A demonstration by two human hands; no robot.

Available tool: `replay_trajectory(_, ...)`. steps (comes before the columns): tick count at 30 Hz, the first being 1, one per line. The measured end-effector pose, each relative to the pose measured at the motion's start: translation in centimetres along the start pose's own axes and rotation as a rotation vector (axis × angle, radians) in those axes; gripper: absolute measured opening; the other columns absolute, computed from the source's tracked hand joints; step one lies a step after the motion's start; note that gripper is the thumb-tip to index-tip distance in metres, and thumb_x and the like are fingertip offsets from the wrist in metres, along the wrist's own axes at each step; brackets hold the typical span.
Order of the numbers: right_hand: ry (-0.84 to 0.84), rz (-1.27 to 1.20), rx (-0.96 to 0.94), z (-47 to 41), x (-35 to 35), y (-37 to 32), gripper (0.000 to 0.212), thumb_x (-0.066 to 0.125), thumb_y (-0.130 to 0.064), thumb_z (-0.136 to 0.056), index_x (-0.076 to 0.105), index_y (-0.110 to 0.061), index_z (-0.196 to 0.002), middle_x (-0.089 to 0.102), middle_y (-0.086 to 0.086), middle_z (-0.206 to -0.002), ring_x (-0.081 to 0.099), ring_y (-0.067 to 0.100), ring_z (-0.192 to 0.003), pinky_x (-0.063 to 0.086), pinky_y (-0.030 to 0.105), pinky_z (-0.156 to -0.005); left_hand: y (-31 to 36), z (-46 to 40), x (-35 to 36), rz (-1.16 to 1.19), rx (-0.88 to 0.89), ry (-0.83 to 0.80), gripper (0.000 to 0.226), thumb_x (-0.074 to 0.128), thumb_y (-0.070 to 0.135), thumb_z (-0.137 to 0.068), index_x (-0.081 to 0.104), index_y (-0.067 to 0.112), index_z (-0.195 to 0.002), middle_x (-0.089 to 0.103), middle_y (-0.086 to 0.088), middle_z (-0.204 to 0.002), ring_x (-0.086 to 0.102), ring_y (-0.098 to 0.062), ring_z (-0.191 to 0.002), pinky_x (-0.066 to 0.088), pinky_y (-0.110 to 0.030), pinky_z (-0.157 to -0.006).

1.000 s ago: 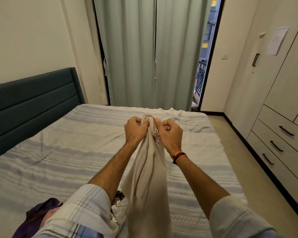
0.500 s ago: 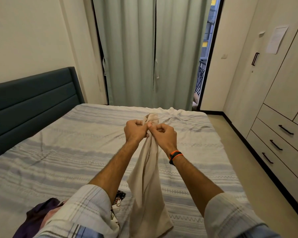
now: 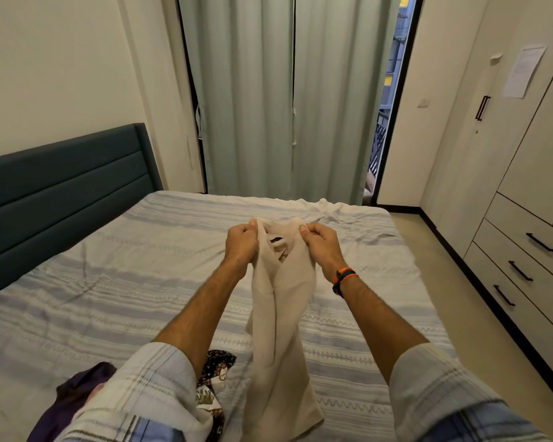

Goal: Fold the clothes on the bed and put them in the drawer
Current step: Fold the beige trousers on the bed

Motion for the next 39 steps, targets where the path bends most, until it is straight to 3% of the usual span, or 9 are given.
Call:
replay_trajectory(3, -0.03, 0.02, -0.024, -0.9, -1.6, -0.2, 0.026, 0.06, -0.023, -0.098, 0.062, -0.018, -0.072, 0.06, -0.007, -0.072, 0.052, 0.007, -0.069, 0.045, 0.027, -0.071, 0.2, -0.4, -1.1, -0.048, 0.077, 0.025, 0.045, 0.044, 0.031, -0.103, 0.052, 0.011, -0.064, 0.052, 0.0, -0.067, 0.046, -0.013, -0.063, 0.04, -0.026, -0.059)
replay_trajectory(6, -0.059, 0.072, -0.057, -1.6, -3.4, -0.5, 0.03, 0.064, -0.025, -0.095, 0.06, -0.016, -0.067, 0.056, -0.004, -0.069, 0.048, 0.01, -0.067, 0.042, 0.028, -0.066, 0.1, -1.2, -2.5, -0.116, 0.162, -0.047, 0.04, 0.051, 0.037, -0.1, 0.059, 0.007, -0.075, 0.056, -0.006, -0.074, 0.05, -0.016, -0.07, 0.044, -0.03, -0.07)
replay_trajectory(10, -0.091, 0.269, -0.154, -2.5, -5.8, -1.0, 0.036, 0.066, -0.025, -0.093, 0.054, -0.022, -0.059, 0.05, -0.008, -0.06, 0.042, 0.008, -0.058, 0.036, 0.027, -0.06, 0.3, -1.7, -4.2, -0.209, 0.25, -0.192, 0.038, 0.065, 0.036, -0.092, 0.064, 0.004, -0.071, 0.057, -0.006, -0.07, 0.05, -0.016, -0.068, 0.045, -0.03, -0.067)
replay_trajectory(15, -0.078, 0.436, -0.27, -3.1, -7.6, -1.4, 0.019, 0.066, -0.04, -0.091, 0.065, -0.029, -0.075, 0.065, -0.009, -0.074, 0.056, 0.009, -0.072, 0.043, 0.028, -0.069, 0.1, -2.8, -5.3, -0.425, 0.245, -0.232, 0.03, 0.071, 0.036, -0.087, 0.077, 0.007, -0.087, 0.073, -0.008, -0.084, 0.062, -0.016, -0.075, 0.052, -0.034, -0.075)
replay_trajectory(20, -0.101, 0.54, -0.291, -3.3, -8.9, -2.2, 0.021, 0.072, -0.04, -0.087, 0.068, -0.026, -0.073, 0.067, -0.004, -0.077, 0.057, 0.014, -0.075, 0.043, 0.031, -0.07, 0.9, -2.6, -5.4, -0.563, 0.321, -0.046, 0.032, 0.06, 0.036, -0.095, 0.069, 0.009, -0.081, 0.065, -0.005, -0.077, 0.058, -0.02, -0.076, 0.043, -0.03, -0.07)
replay_trajectory(24, -0.191, 0.595, -0.285, -3.5, -9.9, -3.2, 0.058, 0.066, -0.058, -0.082, 0.065, 0.0, -0.074, 0.061, 0.02, -0.072, 0.05, 0.02, -0.063, 0.041, 0.034, -0.064, 1.9, -2.7, -5.2, -0.587, 0.401, 0.082, 0.034, 0.044, 0.039, -0.102, 0.06, 0.011, -0.091, 0.063, -0.003, -0.088, 0.058, -0.025, -0.085, 0.045, -0.034, -0.074)
replay_trajectory(26, -0.21, 0.602, -0.293, -3.5, -10.2, -4.1, 0.063, 0.064, -0.055, -0.087, 0.056, 0.004, -0.068, 0.048, 0.014, -0.06, 0.042, 0.014, -0.057, 0.035, 0.033, -0.06, 2.7, -2.9, -5.1, -0.535, 0.436, 0.083, 0.037, 0.043, 0.04, -0.102, 0.062, 0.009, -0.099, 0.063, -0.002, -0.093, 0.058, -0.023, -0.088, 0.048, -0.037, -0.079)
replay_trajectory(33, 0.024, 0.502, -0.384, -3.8, -12.3, -6.5, 0.052, 0.064, -0.042, -0.094, 0.039, -0.017, -0.055, 0.033, -0.005, -0.054, 0.029, 0.007, -0.05, 0.023, 0.028, -0.052, 5.7, -3.4, -5.0, -0.424, 0.49, -0.176, 0.028, 0.07, 0.042, -0.087, 0.073, 0.015, -0.079, 0.069, -0.002, -0.075, 0.06, -0.012, -0.067, 0.05, -0.028, -0.065)
replay_trajectory(39, -0.025, 0.545, -0.34, -4.0, -14.4, -5.6, 0.057, 0.065, -0.049, -0.091, 0.046, -0.006, -0.058, 0.038, 0.0, -0.056, 0.034, 0.012, -0.053, 0.028, 0.03, -0.056, 6.1, -3.1, -4.8, -0.546, 0.438, -0.407, 0.021, 0.075, 0.033, -0.083, 0.079, 0.013, -0.084, 0.073, -0.002, -0.082, 0.066, -0.014, -0.077, 0.051, -0.026, -0.068)
Point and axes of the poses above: each hand's wrist, its own z-axis away from the middle knuckle, its own x-axis out of the palm, y = z × x, the point moved 1 cm from there along -z, towards the middle knuckle
